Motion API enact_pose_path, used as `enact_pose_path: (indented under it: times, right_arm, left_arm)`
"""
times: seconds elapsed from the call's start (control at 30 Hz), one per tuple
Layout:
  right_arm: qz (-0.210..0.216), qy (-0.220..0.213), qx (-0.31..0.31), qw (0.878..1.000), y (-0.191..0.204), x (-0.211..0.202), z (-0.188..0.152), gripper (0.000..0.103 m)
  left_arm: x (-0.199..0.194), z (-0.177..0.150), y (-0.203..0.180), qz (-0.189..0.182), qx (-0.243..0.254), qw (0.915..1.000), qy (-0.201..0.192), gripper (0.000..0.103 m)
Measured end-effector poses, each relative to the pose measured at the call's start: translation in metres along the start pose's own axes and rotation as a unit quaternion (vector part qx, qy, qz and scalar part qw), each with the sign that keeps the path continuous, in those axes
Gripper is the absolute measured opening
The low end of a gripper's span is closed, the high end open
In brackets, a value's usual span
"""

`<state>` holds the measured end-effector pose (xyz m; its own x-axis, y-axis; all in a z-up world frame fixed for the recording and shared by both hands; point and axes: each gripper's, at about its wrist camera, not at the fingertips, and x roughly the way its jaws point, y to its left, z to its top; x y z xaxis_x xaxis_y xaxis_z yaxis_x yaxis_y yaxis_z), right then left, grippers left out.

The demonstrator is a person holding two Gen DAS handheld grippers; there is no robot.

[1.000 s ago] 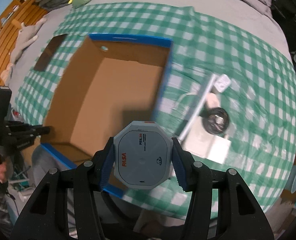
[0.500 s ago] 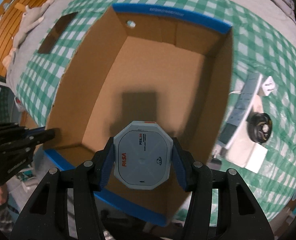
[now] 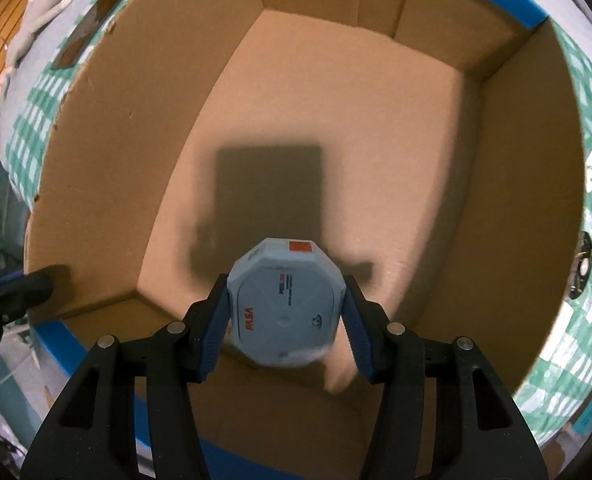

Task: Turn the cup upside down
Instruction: 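Lower the device into the box and open the right tool, then move the right tool to the black charger plug and grasp it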

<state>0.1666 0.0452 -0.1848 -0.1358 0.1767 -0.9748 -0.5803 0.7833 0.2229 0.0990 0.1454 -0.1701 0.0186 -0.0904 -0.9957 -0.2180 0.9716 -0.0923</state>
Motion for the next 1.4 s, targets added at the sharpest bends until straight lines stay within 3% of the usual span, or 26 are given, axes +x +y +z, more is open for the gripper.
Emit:
enact_pose_path:
  times: [0.13,0.23,0.77,1.1,1.4]
  right_arm:
    - [-0.008,-0.015,-0.006,1.0,0.0,-0.004,-0.001,0.056]
    - [-0.013,-0.027,-0.008,1.0,-0.001,-0.012,-0.002,0.071]
    - [0.0,-0.083,-0.004,0.997,-0.008,-0.082,-0.021,0.073]
    - [-0.012,-0.109,0.018,0.994,-0.052,-0.117,-0.046,0.073]
    - [-0.022,-0.104,0.045,0.993,-0.094,-0.119,-0.064,0.073]
  left_arm:
    - [0.001,0.0,0.0,0.0,0.001,1.0,0.003,0.004]
    - [0.001,0.0,0.001,-0.002,-0.002,1.0,0.002,0.004]
    - [0.003,-0.006,0.002,-0.002,-0.005,1.0,0.002,0.004]
    - [0.002,-0.008,0.002,-0.005,-0.003,1.0,0.003,0.004]
    - [0.003,-0.009,0.0,-0.005,-0.003,1.0,0.003,0.004]
